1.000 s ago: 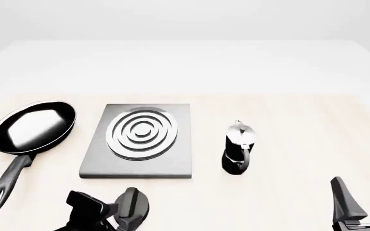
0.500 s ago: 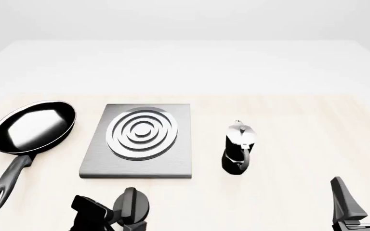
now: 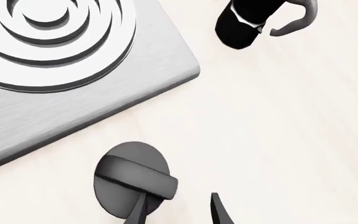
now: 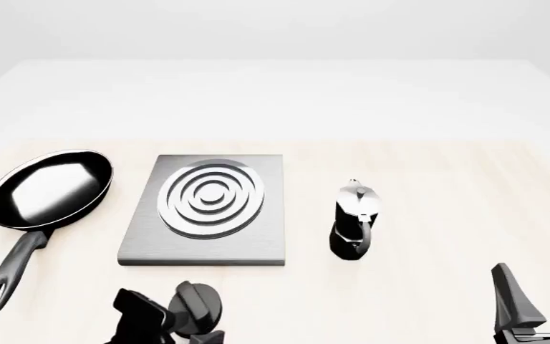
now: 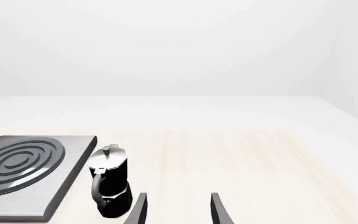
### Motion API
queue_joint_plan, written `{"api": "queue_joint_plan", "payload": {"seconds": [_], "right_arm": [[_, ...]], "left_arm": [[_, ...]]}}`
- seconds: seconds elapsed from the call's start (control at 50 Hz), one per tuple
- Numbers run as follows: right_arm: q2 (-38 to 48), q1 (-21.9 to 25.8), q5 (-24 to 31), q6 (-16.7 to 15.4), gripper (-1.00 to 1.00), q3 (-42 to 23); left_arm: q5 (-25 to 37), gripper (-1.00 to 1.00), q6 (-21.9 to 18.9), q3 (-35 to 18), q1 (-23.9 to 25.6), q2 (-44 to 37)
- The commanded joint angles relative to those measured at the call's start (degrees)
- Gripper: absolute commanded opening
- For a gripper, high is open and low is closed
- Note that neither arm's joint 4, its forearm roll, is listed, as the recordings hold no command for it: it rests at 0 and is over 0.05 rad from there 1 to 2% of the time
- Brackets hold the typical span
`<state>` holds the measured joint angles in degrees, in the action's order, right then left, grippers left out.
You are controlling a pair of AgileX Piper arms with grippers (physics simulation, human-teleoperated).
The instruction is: Turn on the stove and put the frying pan on it.
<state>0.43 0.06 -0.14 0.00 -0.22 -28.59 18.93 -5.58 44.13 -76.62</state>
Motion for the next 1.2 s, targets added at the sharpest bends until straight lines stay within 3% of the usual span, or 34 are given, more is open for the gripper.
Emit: {"api": "queue_joint_plan", "payload": {"seconds": [0.02, 0.2, 0.36, 0.42, 0.54, 0.7, 0.8, 0.92, 1.02, 1.2], "right_arm": [[0.0, 0.0, 0.0, 0.0, 1.0, 0.0], [0.0, 0.0, 0.0, 0.0, 1.0, 0.0], [0.0, 0.0, 0.0, 0.0, 1.0, 0.0], [0.0, 0.0, 0.0, 0.0, 1.0, 0.0], [0.0, 0.0, 0.0, 0.0, 1.0, 0.0], [0.0, 0.0, 0.0, 0.0, 1.0, 0.0], [0.0, 0.0, 0.0, 0.0, 1.0, 0.0], [0.0, 0.0, 0.0, 0.0, 1.0, 0.0], [0.0, 0.0, 0.0, 0.0, 1.0, 0.0], [0.0, 0.0, 0.0, 0.0, 1.0, 0.0]], "left_arm": [[0.2, 1.0, -0.7, -1.1, 0.5, 0.1], [-0.5, 1.0, -1.0, -0.9, 0.2, -0.2], [1.4, 1.0, -1.8, 1.3, -3.4, 3.5], [6.1, 1.0, -3.0, 1.5, -6.8, 8.9], [17.3, 1.0, -4.5, 1.8, -8.8, 19.8], [45.9, 1.0, -9.4, -4.0, -14.3, 40.7], [56.6, 1.0, -11.8, -9.0, -16.9, 47.9], [61.9, 1.0, -13.8, -13.2, -19.6, 51.2], [67.7, 1.0, -17.0, -19.6, -23.0, 53.7], [71.4, 1.0, -21.3, -24.9, -27.7, 54.1]]}}
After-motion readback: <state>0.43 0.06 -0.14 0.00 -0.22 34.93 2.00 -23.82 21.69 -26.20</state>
